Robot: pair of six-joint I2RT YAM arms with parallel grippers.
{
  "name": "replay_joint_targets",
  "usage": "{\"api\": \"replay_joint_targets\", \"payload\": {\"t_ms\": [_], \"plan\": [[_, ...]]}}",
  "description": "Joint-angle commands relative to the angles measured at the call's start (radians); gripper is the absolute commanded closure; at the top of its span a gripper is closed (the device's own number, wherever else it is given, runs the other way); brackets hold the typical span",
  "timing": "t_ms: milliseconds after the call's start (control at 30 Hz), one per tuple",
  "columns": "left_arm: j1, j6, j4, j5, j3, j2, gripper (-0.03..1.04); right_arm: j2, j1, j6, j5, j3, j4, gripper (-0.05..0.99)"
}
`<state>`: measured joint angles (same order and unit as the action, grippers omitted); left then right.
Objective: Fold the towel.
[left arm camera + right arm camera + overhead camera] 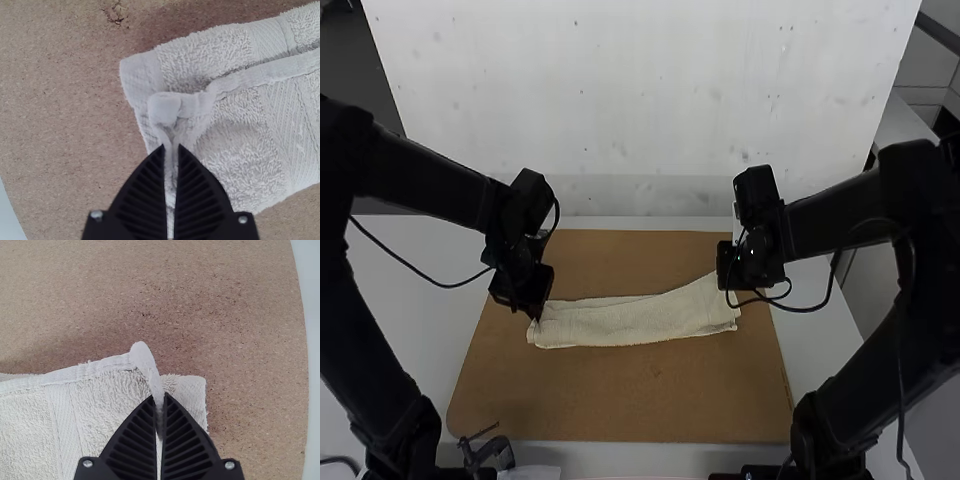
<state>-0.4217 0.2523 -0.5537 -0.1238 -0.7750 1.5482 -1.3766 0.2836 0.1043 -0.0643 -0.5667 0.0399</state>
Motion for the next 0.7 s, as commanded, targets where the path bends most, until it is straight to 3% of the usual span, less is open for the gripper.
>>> {"api": "replay_joint_targets", "payload": {"t_ms": [0, 67, 100, 200, 300, 333, 467, 667], "plan": [[-0.005, 0.007, 0.003, -0.031, -0.046, 0.026, 1.0, -0.018, -0.018, 0.005, -0.014, -0.033, -0.011, 0.92], [-0.005, 0.007, 0.003, -0.039, -0.052, 0.035, 0.99, -0.019, -0.024, 0.009, -0.014, -0.032, -0.012, 0.92], [-0.003, 0.008, 0.005, -0.048, -0.055, 0.035, 0.98, -0.018, -0.027, 0.017, -0.014, -0.032, -0.012, 0.86], [0.02, 0.007, 0.005, -0.048, -0.072, 0.024, 0.68, -0.013, -0.055, 0.028, -0.009, -0.038, -0.005, 0.52], [0.055, -0.01, 0.003, -0.028, -0.095, -0.048, 0.16, -0.01, -0.077, 0.037, 0.009, -0.045, 0.005, 0.42], [0.07, -0.015, 0.003, -0.02, -0.101, -0.08, 0.1, -0.01, -0.081, 0.037, 0.014, -0.047, 0.006, 0.39], [0.133, -0.038, 0.003, -0.007, -0.119, -0.186, 0.1, -0.01, -0.106, 0.052, 0.047, -0.056, 0.029, 0.34], [0.218, -0.064, 0.063, 0.096, -0.09, -0.283, 0.1, -0.015, -0.11, 0.058, 0.095, -0.061, 0.068, 0.34]]}}
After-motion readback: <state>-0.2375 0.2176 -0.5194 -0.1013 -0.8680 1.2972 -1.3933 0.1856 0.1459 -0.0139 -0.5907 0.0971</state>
